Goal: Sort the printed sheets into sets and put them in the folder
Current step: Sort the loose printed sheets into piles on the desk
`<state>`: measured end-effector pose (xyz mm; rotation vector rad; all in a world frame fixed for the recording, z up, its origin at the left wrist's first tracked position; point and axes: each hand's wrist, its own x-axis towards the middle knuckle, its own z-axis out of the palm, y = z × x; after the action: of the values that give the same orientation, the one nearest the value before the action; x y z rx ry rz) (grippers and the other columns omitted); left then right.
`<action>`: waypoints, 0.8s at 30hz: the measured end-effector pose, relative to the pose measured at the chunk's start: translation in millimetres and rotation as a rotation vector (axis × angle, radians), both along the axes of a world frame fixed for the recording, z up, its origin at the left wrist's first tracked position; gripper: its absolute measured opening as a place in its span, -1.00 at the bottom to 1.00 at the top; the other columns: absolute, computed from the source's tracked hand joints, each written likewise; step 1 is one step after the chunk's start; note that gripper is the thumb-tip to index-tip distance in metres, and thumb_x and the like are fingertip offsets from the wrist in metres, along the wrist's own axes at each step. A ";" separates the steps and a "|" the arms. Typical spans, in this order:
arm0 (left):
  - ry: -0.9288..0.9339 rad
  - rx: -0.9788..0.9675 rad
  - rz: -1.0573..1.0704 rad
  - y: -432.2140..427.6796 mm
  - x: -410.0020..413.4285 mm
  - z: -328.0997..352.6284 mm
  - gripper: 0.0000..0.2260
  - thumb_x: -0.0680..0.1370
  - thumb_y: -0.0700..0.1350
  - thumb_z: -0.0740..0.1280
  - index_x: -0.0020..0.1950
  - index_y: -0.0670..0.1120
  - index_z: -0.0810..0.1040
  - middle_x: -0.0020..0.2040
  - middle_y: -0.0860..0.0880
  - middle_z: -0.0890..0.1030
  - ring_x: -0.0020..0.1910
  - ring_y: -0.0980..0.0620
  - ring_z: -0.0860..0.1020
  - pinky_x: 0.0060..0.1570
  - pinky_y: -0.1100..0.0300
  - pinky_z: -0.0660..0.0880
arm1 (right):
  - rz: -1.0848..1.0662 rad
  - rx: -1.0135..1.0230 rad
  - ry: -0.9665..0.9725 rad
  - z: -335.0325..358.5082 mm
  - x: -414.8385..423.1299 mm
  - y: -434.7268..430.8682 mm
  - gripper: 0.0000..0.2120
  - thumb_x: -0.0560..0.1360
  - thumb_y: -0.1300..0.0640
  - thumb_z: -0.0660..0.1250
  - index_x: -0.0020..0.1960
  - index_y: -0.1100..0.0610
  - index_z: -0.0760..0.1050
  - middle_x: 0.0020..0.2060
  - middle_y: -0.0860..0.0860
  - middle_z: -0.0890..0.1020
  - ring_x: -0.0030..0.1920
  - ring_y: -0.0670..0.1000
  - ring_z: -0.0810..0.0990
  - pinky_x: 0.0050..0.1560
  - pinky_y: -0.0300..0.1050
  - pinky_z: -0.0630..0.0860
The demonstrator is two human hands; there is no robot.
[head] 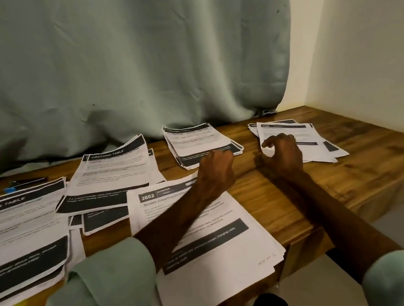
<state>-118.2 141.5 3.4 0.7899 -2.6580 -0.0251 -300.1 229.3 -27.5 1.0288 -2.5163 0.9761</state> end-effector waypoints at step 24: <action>0.249 0.117 -0.006 -23.8 -74.6 -59.1 -0.76 0.68 0.05 0.18 0.11 -0.02 0.58 0.05 0.00 0.63 0.07 -0.01 0.62 0.07 0.13 0.54 | 0.018 0.217 0.211 7.1 -5.1 -29.2 -0.65 0.59 0.01 0.40 0.31 0.13 0.53 0.20 0.12 0.64 0.16 0.12 0.62 0.16 -0.05 0.54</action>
<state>-192.8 117.7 -55.7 0.7613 -2.4394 -0.2649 -305.2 200.1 -20.3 1.1503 -2.4776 0.5728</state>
